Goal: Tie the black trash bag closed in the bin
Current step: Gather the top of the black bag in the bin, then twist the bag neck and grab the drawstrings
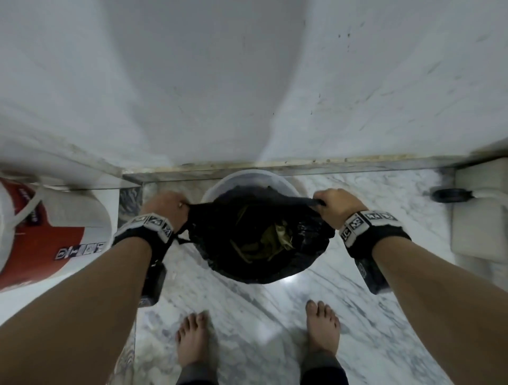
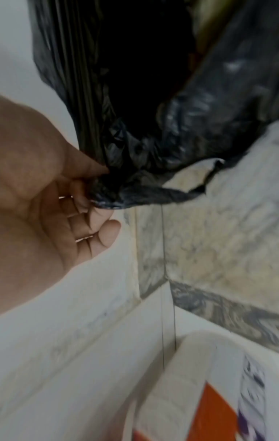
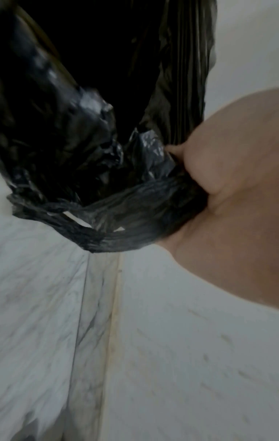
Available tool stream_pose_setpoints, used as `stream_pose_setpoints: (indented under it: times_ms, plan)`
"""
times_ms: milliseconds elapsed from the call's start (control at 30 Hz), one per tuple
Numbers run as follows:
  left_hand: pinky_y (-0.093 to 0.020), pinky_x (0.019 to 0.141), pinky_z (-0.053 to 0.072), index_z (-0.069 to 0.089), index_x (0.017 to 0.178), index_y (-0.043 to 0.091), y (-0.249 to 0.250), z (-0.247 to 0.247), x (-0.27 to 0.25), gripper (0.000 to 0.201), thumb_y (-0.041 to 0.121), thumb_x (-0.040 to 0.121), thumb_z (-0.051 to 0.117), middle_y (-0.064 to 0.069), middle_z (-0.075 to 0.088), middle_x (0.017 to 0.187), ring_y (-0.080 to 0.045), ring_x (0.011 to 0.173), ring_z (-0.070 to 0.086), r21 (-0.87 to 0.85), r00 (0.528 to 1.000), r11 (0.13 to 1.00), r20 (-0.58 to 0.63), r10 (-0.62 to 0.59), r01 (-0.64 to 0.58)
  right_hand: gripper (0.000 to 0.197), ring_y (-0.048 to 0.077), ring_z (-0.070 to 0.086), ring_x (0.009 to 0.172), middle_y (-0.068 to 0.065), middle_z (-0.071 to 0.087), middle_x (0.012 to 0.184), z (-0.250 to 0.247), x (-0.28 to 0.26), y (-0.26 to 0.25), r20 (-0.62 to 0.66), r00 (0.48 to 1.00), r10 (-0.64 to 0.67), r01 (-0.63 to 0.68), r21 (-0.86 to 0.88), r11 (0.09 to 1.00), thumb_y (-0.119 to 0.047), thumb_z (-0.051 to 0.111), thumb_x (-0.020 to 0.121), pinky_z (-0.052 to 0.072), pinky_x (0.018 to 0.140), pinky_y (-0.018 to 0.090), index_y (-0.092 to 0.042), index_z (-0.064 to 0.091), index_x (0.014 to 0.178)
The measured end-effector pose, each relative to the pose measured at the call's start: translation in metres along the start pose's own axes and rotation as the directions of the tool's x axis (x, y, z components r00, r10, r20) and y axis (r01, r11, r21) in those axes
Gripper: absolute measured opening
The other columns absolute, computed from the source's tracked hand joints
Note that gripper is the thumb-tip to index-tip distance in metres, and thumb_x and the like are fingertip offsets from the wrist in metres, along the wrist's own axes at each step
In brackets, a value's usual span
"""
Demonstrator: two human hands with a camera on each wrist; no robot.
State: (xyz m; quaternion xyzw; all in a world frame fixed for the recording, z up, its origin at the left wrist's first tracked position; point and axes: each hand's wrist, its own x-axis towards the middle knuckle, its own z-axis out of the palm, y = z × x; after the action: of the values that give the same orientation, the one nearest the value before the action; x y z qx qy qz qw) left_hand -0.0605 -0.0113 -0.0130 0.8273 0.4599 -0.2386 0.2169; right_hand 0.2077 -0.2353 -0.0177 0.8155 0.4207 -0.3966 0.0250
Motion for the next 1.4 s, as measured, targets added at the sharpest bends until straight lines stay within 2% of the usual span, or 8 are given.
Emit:
stream_pose_setpoints:
  times_ms: [333,467,667,767,867,1000,1200,1400]
  plan:
    - [-0.029,0.059,0.041,0.070,0.076,0.012,-0.061,0.015,-0.080,0.023,0.028,0.085,0.057,-0.010,0.064,0.073,-0.027,0.067,0.057,-0.163,0.938,0.944,0.249,-0.241,0.286,0.007,0.029,0.061,0.084,0.007,0.064,0.088,0.028,-0.058,0.019,0.004,0.987,0.160,-0.160,0.062,0.985,-0.031,0.065,0.080,0.045,0.067,0.034,-0.026,0.062,0.084]
    - [-0.039,0.071,0.053,0.063,0.068,0.001,-0.075,0.005,-0.091,0.025,0.021,0.083,0.064,-0.013,0.063,0.058,-0.027,0.057,0.061,-0.662,0.887,0.590,0.342,-0.311,0.463,0.012,0.028,0.064,0.084,0.005,0.066,0.084,0.008,-0.083,0.025,0.039,0.970,0.240,-0.242,0.057,0.969,-0.029,0.071,0.077,0.053,0.072,0.037,-0.024,0.060,0.075]
    - [-0.024,0.040,0.042,0.057,0.069,0.008,-0.074,-0.046,-0.080,0.020,0.023,0.078,0.067,0.004,0.036,0.041,-0.011,0.030,0.034,-0.888,0.907,0.223,0.354,-0.229,0.403,0.026,0.017,0.048,0.047,-0.002,0.047,0.048,-0.049,-0.102,0.023,0.112,0.930,0.351,-0.343,0.612,0.713,-0.032,0.083,0.066,0.038,0.050,0.026,-0.012,0.066,0.064]
    - [-0.015,0.033,0.032,0.062,0.067,0.009,-0.059,-0.088,-0.070,0.019,0.019,0.083,0.060,0.007,0.044,0.038,-0.007,0.027,0.033,-0.920,0.941,0.220,0.290,-0.177,0.325,0.032,0.015,0.021,0.040,-0.005,0.024,0.044,-0.081,-0.100,0.013,0.188,0.944,0.272,-0.286,0.875,0.391,-0.028,0.076,0.071,0.024,0.047,0.028,-0.014,0.049,0.061]
    - [-0.019,0.039,0.048,0.071,0.050,0.011,-0.035,-0.124,-0.060,0.037,0.015,0.084,0.058,0.002,0.058,0.043,-0.010,0.034,0.052,-0.943,0.961,0.205,0.235,-0.144,0.261,0.028,0.012,0.016,0.037,-0.007,0.025,0.040,-0.115,-0.093,-0.006,0.155,0.966,0.206,-0.205,0.946,0.250,-0.024,0.060,0.079,0.015,0.039,0.024,-0.016,0.040,0.060]
    - [-0.032,0.061,0.061,0.072,0.065,0.009,0.022,-0.154,-0.055,0.021,0.015,0.081,0.060,-0.006,0.067,0.057,-0.019,0.054,0.067,-0.964,0.984,0.200,0.179,0.001,0.175,0.017,0.011,0.028,0.038,0.001,0.050,0.053,-0.145,-0.080,-0.046,0.080,0.984,0.159,-0.121,0.956,0.266,-0.014,0.047,0.082,0.014,0.034,0.020,-0.004,0.061,0.081]
    - [-0.032,0.060,0.060,0.070,0.086,0.005,0.117,-0.138,-0.061,0.024,-0.001,0.081,0.048,-0.009,0.074,0.077,-0.024,0.061,0.071,-0.940,0.930,0.306,0.240,0.277,0.152,0.029,0.015,0.048,0.047,0.001,0.070,0.085,-0.130,-0.059,-0.120,0.021,0.996,0.083,-0.053,0.910,0.410,-0.005,0.044,0.090,0.034,0.033,0.016,-0.016,0.065,0.106]
    - [-0.026,0.050,0.057,0.063,0.089,0.010,0.137,-0.106,-0.069,0.018,-0.002,0.084,0.051,-0.005,0.073,0.068,-0.017,0.056,0.071,-0.974,0.930,0.114,0.222,0.294,0.197,0.051,0.026,0.059,0.084,0.009,0.067,0.100,-0.100,-0.045,-0.136,-0.011,0.996,0.087,-0.022,0.928,0.372,0.001,0.046,0.070,0.050,0.074,0.040,-0.022,0.071,0.109]
